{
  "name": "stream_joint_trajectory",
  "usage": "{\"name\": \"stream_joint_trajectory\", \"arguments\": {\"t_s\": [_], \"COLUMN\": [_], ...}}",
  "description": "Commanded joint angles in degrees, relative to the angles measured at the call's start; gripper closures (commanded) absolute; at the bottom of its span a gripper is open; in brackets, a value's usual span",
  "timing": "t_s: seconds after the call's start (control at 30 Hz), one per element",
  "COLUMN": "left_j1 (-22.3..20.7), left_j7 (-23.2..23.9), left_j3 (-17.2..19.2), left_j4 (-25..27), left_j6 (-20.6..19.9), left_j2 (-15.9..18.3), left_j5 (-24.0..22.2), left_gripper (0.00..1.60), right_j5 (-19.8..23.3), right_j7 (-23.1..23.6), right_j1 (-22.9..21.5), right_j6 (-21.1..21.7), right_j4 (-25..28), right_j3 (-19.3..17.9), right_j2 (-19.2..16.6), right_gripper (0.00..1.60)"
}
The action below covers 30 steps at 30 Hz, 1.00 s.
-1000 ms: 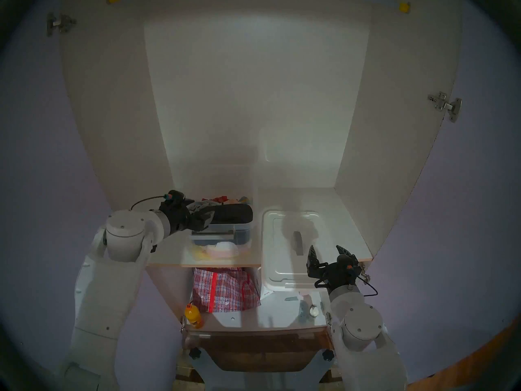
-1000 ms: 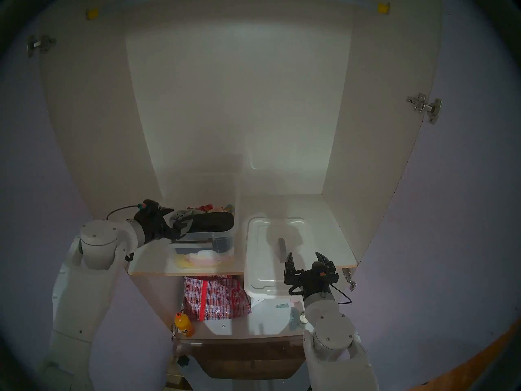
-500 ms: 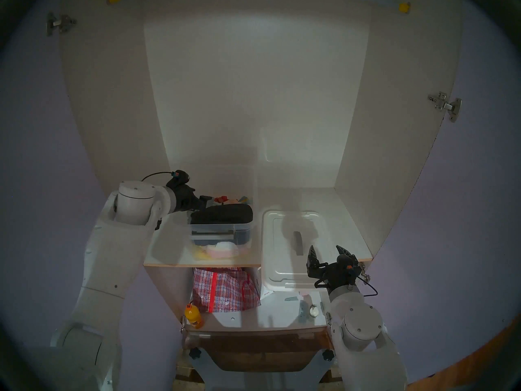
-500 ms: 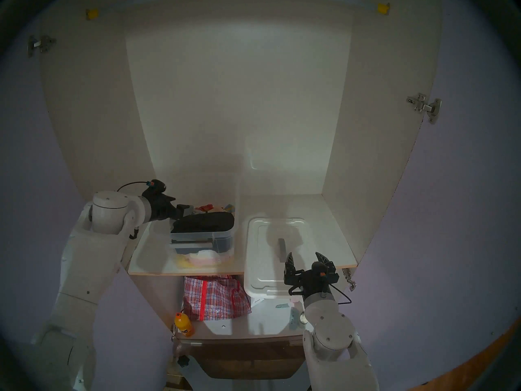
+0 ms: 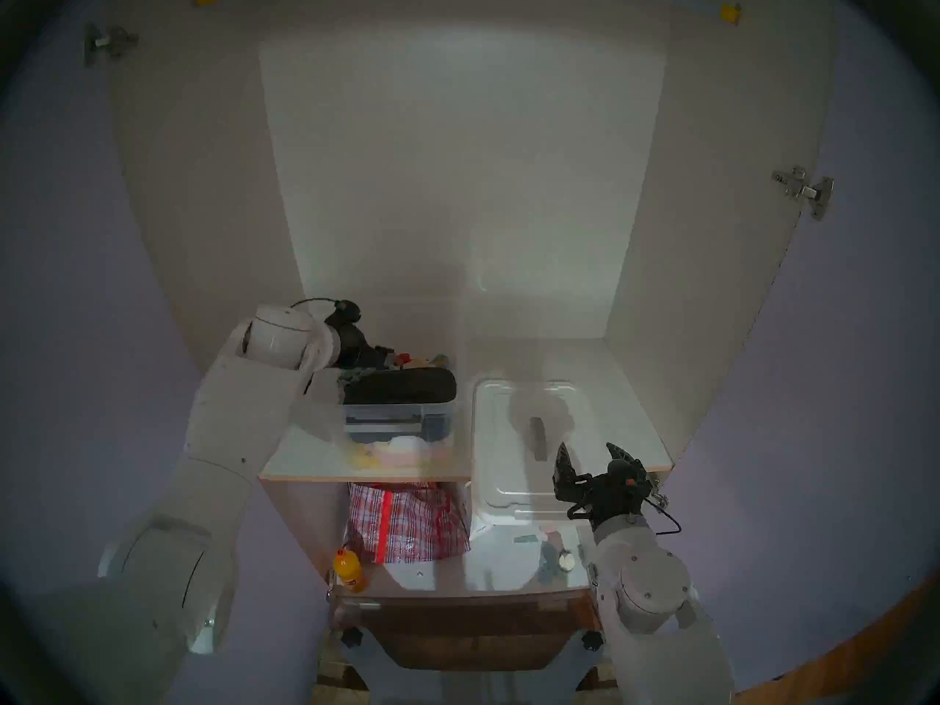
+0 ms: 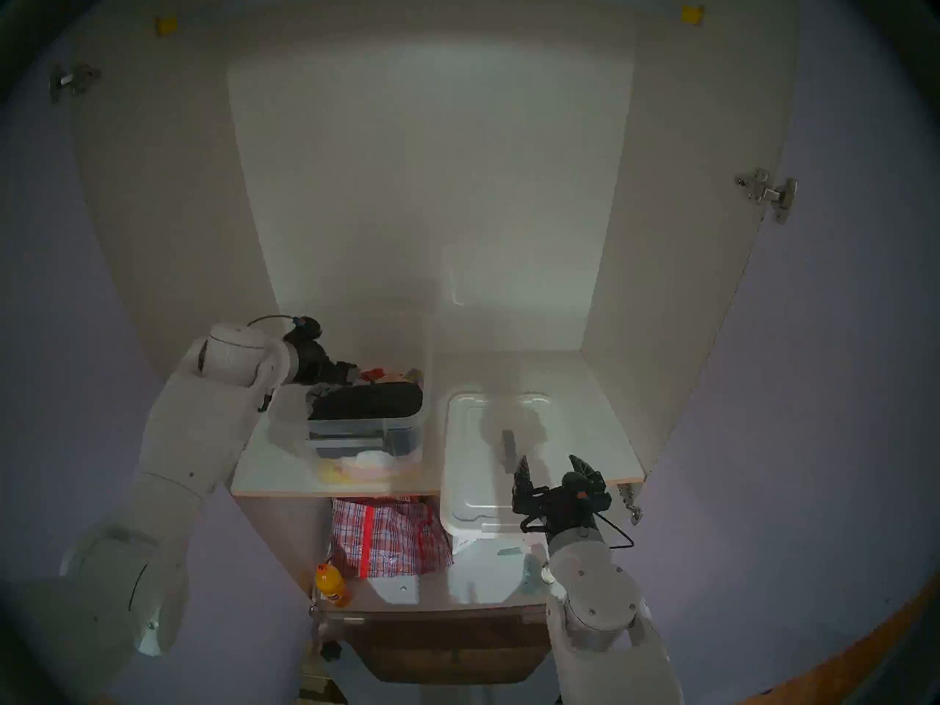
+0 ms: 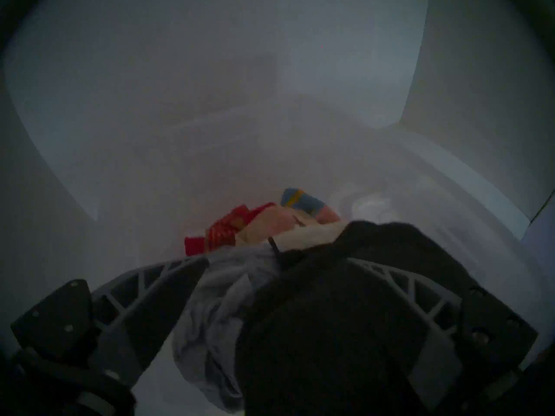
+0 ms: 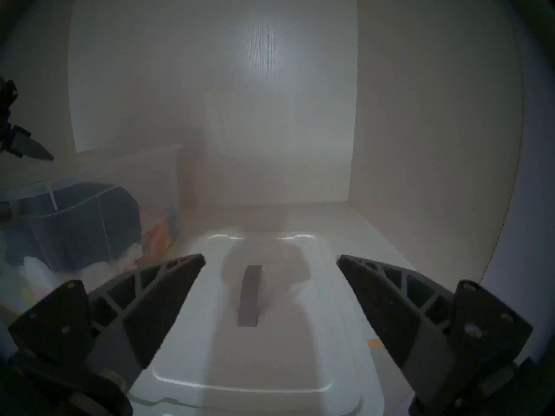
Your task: Take clothing out of the storage bin and put the lid back on the bin
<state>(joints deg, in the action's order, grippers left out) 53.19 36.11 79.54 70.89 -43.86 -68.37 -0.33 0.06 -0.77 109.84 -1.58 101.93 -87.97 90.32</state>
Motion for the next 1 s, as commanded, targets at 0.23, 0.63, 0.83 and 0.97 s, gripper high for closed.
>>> {"name": "stream_joint_trajectory", "arguments": {"t_s": [0.23, 0.63, 0.83, 0.97], "left_j1": [-6.7, -15.6, -19.7, -21.9], "left_j7": [11.6, 13.8, 20.2, 22.6], "left_j3": [-3.5, -10.9, -16.3, -18.5], "left_j4": [-6.5, -23.4, -30.5, -35.7], "left_j6": [-1.2, 0.6, 0.8, 2.8], "left_j2": [0.3, -0.9, -1.3, -2.3], "left_j5": [-2.6, -1.2, -0.1, -0.9], "left_gripper": [0.0, 0.0, 0.0, 0.0], "right_j5": [0.1, 0.1, 0.1, 0.1], "right_j7": [0.0, 0.0, 0.0, 0.0], "right_j1": [-0.4, -0.5, -0.5, -0.4], "right_j6": [-0.2, -0.2, -0.2, -0.2], "right_j4": [1.5, 1.5, 1.5, 1.5], "right_j3": [0.0, 0.0, 0.0, 0.0], "right_j2": [0.1, 0.1, 0.1, 0.1], "right_gripper": [0.0, 0.0, 0.0, 0.0]}}
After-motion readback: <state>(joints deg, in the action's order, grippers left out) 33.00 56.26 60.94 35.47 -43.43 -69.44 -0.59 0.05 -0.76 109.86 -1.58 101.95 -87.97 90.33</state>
